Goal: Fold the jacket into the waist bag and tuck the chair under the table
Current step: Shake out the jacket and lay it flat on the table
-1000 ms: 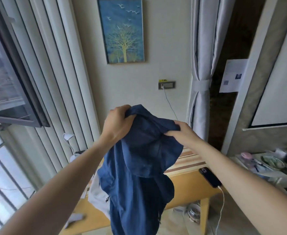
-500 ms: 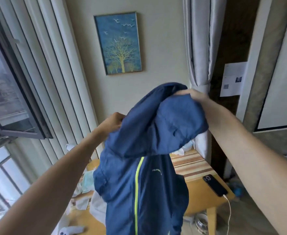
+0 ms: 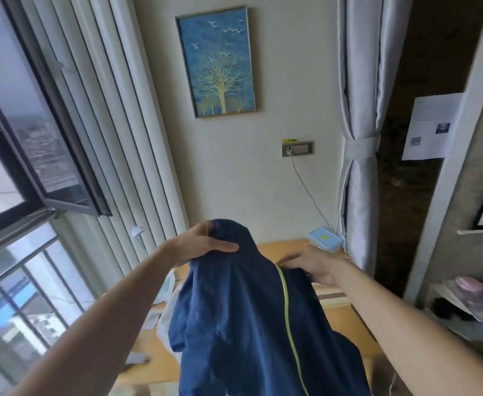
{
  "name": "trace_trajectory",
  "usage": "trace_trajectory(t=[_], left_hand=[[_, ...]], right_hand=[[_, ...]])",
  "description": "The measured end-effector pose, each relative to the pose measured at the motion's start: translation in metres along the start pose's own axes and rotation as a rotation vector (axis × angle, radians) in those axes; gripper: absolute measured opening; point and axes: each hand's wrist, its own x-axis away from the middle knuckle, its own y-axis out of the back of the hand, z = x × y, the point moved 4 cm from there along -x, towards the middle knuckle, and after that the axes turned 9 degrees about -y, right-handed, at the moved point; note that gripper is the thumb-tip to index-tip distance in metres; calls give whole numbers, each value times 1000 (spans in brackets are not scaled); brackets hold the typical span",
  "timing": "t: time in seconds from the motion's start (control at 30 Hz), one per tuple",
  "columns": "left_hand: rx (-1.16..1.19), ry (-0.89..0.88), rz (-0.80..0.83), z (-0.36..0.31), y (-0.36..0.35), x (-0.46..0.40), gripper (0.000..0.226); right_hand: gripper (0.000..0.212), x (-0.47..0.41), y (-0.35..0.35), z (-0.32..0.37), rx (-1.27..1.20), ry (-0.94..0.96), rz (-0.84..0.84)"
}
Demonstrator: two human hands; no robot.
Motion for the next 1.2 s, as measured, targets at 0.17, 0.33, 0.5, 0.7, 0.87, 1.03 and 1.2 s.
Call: trace_trajectory(t=[0.17,0.33,0.5,0.7,0.87,1.03,1.2], left_hand=[[-2,-10,1,-2,-10,7,48],[64,-75,92,-35,-30,6,54],[-76,-59,205,-44,-39,-4,53],[-402,-79,-4,-47,-19,-15,57],[-499,-243,-266,-65,-14,-18,43],[-469,-413,-316,-80,2,-9,39],[-464,-444,-207,-87,9,-7,62]], right_hand=[[26,22,60,17,-283,162,105],[71,25,55,2,-235,-56,216],[35,21,35,0,-117,72,396],[60,25,90,53,-402,410,195],[43,48,75,74,175,466,95],[47,81,110,95,-217,631,178],[38,94,126,92,-98,543,243]])
